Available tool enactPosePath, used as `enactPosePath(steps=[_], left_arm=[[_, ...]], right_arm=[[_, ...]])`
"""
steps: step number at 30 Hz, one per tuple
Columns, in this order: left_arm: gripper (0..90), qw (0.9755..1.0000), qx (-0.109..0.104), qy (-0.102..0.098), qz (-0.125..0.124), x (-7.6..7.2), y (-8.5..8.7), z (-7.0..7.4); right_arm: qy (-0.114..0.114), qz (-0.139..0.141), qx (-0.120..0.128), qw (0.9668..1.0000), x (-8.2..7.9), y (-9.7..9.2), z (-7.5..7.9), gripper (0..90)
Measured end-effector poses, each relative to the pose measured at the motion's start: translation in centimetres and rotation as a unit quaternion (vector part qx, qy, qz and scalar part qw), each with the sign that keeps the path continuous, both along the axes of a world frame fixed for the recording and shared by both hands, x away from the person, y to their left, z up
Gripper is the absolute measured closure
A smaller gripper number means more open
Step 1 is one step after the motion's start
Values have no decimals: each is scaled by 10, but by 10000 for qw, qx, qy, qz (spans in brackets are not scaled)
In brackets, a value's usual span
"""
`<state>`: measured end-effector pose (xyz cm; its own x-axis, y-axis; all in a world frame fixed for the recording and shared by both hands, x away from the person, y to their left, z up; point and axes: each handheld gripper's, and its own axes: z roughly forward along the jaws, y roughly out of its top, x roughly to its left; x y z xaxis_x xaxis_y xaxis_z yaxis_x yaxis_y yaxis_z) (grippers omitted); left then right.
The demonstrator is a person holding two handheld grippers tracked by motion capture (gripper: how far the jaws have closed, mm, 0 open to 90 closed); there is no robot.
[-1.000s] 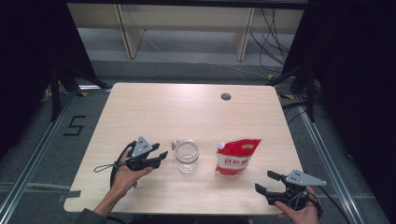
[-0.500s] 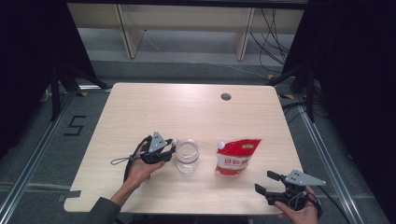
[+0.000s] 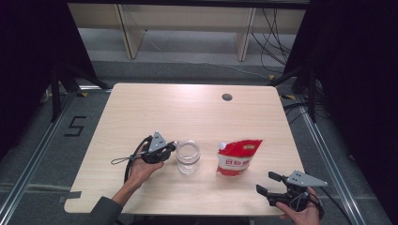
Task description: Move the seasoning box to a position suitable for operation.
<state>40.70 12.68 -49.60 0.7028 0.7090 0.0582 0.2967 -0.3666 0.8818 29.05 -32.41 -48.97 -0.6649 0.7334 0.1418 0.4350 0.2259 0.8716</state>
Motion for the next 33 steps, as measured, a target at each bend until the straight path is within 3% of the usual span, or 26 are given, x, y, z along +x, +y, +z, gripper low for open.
enactPosePath(steps=[1,2,3,5,6,7,10,12,14,15,19,21,22,24,27,30,31,32,33], left_arm=[[845,9999,98,-75,-24,-1,2,1],[842,10000,72,-37,-19,-3,3,1],[839,10000,-16,42,20,-6,3,1],[827,10000,14,71,-66,-15,7,1],[825,10000,14,71,-66,-15,7,1],[825,9999,58,68,-101,-18,8,2],[817,9999,38,142,-9,-26,7,3],[809,9996,-19,260,-125,-34,6,3],[807,9996,20,226,-177,-37,5,4],[807,9994,39,285,-214,-42,2,4],[796,9987,-69,425,-282,-52,-2,6],[793,9988,27,364,-336,-56,-2,7],[791,9985,-58,448,-311,-58,-3,6],[786,9986,-25,431,-301,-62,-2,7],[778,9982,-18,473,-358,-68,-1,8],[771,9979,-1,448,-466,-74,-3,8],[769,9977,91,437,-505,-77,-2,9],[766,9977,91,437,-505,-77,-2,9],[766,9976,-79,469,-501,-79,-5,7]], right_arm=[[-5,3,0,10000,0,0,0,241],[151,-44,76,9998,-2,1,0,241],[22,4,31,10000,0,0,0,241],[153,-8,95,9998,-2,2,0,241],[153,-8,95,9998,-2,2,0,241],[8,45,12,10000,0,1,0,241],[10,43,9,10000,0,1,0,241],[35,35,30,10000,-1,1,1,242],[34,35,30,10000,-1,1,1,242],[230,-42,110,9997,-3,2,1,241],[201,-38,95,9997,-3,1,0,242],[218,-40,124,9997,-3,2,0,242],[229,-38,118,9997,-3,2,0,242],[215,-22,116,9997,-3,2,0,242],[33,103,1,9999,-1,1,0,242],[155,153,-3,9998,-2,3,1,254],[342,68,132,9993,-6,5,1,255],[158,168,84,9997,-3,5,1,255],[158,168,84,9997,-3,5,1,255]])
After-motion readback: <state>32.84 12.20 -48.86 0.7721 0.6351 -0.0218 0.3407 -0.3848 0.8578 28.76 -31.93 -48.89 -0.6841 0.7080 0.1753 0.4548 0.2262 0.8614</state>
